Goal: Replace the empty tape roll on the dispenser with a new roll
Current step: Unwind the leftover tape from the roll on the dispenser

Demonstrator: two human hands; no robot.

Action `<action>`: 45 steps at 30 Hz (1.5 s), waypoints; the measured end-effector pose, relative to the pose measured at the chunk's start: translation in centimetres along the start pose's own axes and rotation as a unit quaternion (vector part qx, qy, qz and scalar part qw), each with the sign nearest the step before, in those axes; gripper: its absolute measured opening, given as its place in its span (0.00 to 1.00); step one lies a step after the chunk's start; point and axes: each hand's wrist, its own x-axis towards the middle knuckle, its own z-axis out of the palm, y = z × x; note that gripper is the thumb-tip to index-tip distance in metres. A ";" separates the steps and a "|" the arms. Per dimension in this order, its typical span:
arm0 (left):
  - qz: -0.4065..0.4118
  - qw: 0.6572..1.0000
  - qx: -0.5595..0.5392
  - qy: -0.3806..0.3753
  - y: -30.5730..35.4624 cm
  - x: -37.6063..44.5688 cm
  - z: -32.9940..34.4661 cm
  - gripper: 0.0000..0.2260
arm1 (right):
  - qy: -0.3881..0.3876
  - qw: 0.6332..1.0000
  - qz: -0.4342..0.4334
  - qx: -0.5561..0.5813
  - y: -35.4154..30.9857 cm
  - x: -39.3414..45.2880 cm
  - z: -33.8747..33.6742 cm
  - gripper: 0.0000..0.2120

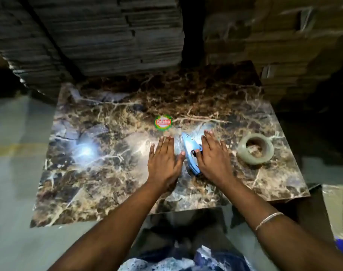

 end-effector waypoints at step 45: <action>0.351 0.804 -0.477 -0.058 -8.5 4.5 4.6 0.17 | 0.236 0.898 -0.371 -0.011 2.5 2.6 7.9 0.25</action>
